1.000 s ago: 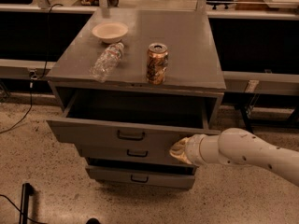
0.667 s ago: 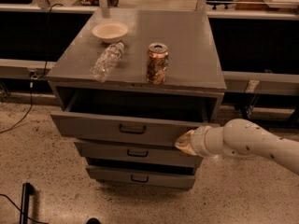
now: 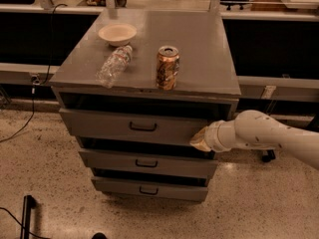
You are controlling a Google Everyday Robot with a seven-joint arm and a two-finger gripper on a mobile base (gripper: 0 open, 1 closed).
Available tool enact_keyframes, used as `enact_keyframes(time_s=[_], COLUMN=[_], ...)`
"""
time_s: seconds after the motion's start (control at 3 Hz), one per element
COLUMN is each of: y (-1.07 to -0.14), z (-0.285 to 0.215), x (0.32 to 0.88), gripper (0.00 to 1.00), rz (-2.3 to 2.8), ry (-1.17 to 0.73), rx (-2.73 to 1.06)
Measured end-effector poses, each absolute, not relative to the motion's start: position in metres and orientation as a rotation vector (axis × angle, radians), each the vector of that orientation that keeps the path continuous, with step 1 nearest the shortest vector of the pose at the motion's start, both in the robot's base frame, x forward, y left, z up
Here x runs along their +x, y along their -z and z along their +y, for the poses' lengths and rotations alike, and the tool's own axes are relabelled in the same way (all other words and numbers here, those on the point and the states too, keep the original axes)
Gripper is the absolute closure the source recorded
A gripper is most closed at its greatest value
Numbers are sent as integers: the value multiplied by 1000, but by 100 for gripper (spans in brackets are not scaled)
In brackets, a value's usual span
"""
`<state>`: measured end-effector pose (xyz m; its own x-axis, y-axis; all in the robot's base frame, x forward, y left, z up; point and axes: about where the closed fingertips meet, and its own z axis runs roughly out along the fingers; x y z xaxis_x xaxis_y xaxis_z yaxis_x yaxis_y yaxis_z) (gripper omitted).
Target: Close top drawer
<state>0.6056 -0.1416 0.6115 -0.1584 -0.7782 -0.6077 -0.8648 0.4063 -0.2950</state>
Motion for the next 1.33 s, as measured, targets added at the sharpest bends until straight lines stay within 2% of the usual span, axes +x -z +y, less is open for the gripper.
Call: enact_keyframes(time_s=[0.67, 1.33], y=[-611, -624], z=[-139, -87], x=[605, 559], gripper=[100, 100], rz=[1960, 1864], ry=[-152, -284], rx=[-1397, -1403])
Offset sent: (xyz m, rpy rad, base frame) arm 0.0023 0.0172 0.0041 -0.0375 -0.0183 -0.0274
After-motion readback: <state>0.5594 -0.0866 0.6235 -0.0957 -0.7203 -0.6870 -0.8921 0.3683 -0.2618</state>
